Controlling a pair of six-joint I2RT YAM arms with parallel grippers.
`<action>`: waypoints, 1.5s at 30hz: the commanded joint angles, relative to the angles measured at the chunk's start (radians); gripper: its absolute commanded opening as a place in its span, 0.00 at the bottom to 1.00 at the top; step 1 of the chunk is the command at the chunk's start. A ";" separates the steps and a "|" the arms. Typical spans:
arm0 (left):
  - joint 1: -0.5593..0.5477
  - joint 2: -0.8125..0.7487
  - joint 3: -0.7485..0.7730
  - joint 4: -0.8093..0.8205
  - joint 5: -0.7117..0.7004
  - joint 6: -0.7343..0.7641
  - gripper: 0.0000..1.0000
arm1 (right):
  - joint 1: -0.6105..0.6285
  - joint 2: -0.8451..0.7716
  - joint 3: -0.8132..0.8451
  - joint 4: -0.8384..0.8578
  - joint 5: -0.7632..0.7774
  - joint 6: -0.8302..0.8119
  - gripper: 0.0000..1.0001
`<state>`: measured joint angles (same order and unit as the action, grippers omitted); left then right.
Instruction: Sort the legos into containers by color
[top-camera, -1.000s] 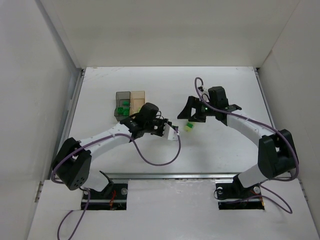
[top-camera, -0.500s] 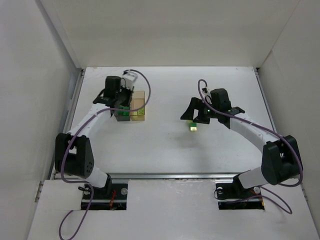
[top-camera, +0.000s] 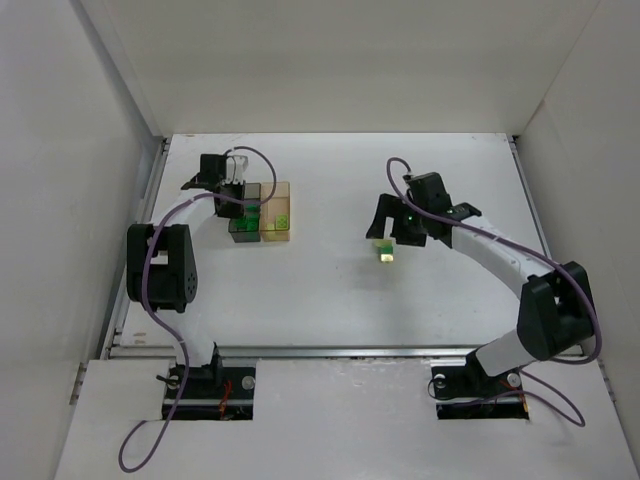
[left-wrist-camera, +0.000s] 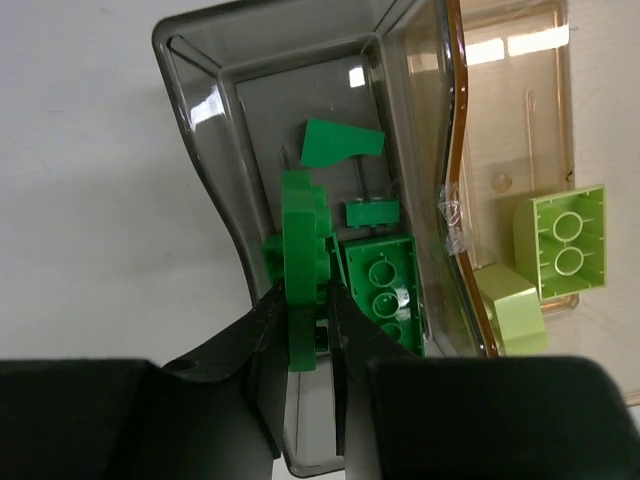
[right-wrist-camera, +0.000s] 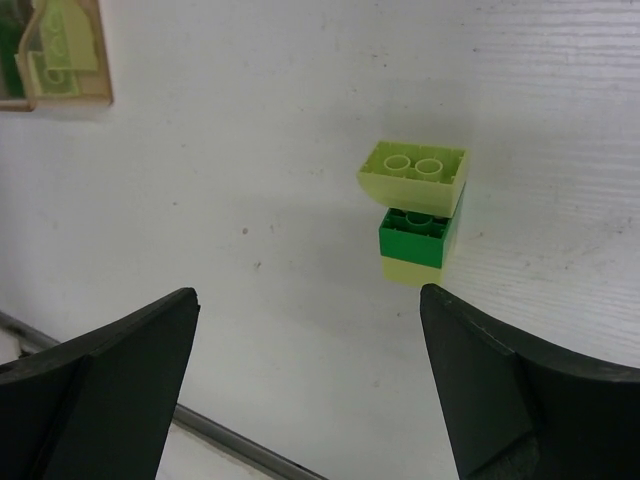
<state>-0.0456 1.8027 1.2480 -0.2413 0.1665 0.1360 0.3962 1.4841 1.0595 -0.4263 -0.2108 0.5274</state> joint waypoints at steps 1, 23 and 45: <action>0.001 -0.045 0.025 0.000 0.040 -0.003 0.00 | 0.044 0.021 0.066 -0.088 0.129 -0.030 0.97; -0.052 -0.193 0.005 0.008 0.036 0.106 0.82 | 0.105 0.263 0.189 -0.154 0.269 -0.109 0.90; -0.083 -0.470 0.021 0.087 0.454 0.423 1.00 | 0.139 0.196 0.041 0.041 0.202 -0.185 0.00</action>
<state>-0.1162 1.3472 1.2552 -0.0460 0.3714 0.3611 0.5240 1.7542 1.1423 -0.4690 0.0681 0.3882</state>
